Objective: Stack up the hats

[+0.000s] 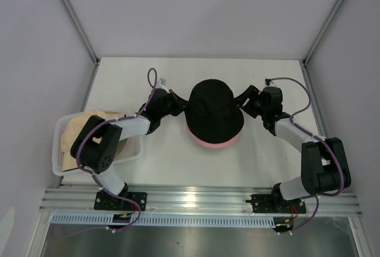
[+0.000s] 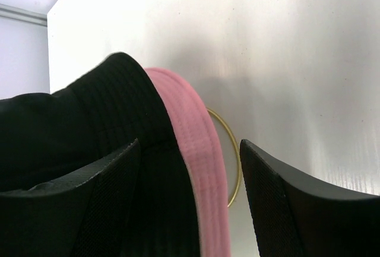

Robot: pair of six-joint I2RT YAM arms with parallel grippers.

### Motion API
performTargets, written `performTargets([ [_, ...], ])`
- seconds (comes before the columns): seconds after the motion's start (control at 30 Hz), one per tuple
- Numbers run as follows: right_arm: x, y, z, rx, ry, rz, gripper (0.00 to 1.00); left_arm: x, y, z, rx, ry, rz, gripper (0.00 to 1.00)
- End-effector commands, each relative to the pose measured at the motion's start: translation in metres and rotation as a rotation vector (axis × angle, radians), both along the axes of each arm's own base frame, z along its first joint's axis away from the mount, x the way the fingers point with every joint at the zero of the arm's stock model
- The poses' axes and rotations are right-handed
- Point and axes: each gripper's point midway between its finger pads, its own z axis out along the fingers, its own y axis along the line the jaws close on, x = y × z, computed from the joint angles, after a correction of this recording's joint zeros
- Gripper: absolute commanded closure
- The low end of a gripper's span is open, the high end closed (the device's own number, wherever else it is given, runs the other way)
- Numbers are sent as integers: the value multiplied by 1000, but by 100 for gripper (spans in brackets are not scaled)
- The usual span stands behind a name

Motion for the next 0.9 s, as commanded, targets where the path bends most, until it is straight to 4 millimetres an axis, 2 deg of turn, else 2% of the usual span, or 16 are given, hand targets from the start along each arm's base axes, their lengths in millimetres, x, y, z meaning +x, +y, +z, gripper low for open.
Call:
performTargets([
  [0.0,6,5,16,-24,-49,24,29,-4,7,-9,45,-45,-6,99],
  [0.13,9,-4,27,-66,-79,3,26,-7,10,7,57,-110,-18,96],
  [0.23,13,-13,52,-94,-111,-8,20,-8,18,33,129,-166,-28,73],
  [0.3,14,-28,64,-124,-114,-24,17,-4,27,74,188,-253,-21,51],
  [0.33,16,-32,85,-129,-146,-22,16,-9,38,71,252,-219,1,40],
  [0.37,13,-38,90,-162,-149,-12,15,-4,45,101,283,-273,27,12],
  [0.4,14,-45,101,-180,-170,-13,14,-7,61,125,303,-298,73,1],
  [0.47,10,-52,131,-246,-215,13,14,-20,97,135,436,-219,140,0],
  [0.5,9,-55,140,-270,-227,11,14,-21,116,156,466,-221,193,0],
  [0.53,5,-57,153,-289,-249,15,13,-29,147,172,528,-213,305,1],
  [0.6,-4,-60,171,-317,-275,25,11,-57,199,174,647,-94,453,1],
  [0.63,-11,-60,186,-311,-319,21,9,-74,230,191,679,-98,584,1],
  [0.7,-22,-52,191,-279,-353,55,6,-100,277,179,735,1,708,0],
  [0.77,-32,-46,205,-247,-409,79,5,-119,304,167,724,67,776,0],
  [0.8,-37,-39,202,-217,-404,109,4,-133,333,155,721,155,866,1],
  [0.87,-41,-32,206,-185,-419,141,4,-149,360,141,671,246,990,0],
])
